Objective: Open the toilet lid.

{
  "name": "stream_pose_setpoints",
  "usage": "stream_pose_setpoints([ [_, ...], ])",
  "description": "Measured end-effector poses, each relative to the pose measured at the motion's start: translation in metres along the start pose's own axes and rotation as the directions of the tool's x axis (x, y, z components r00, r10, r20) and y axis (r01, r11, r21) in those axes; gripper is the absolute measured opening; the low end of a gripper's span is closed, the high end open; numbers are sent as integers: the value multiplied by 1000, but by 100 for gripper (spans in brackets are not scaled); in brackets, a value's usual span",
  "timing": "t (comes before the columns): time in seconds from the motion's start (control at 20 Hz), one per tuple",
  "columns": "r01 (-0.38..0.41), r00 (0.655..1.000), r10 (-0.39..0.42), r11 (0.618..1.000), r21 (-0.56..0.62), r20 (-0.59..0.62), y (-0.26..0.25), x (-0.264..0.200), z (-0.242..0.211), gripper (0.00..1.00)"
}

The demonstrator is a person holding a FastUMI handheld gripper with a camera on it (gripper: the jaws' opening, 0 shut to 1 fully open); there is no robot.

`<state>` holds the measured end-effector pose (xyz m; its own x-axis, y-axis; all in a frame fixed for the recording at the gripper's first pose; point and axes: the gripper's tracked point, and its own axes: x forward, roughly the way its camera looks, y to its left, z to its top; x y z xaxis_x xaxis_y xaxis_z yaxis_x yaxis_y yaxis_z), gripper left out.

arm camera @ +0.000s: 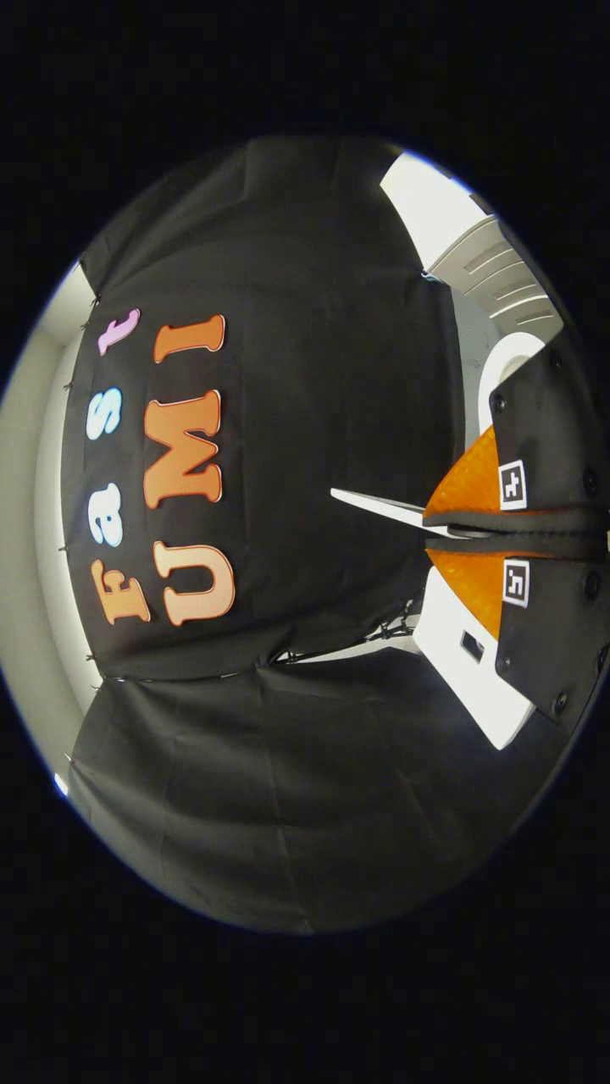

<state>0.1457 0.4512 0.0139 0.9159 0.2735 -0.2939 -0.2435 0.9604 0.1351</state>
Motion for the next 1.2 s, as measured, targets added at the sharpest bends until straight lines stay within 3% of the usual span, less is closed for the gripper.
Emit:
stream_pose_setpoints([
  [1.2, -84, 996, 77, 987, -138, -50, 171, 27, -14, 8],
])
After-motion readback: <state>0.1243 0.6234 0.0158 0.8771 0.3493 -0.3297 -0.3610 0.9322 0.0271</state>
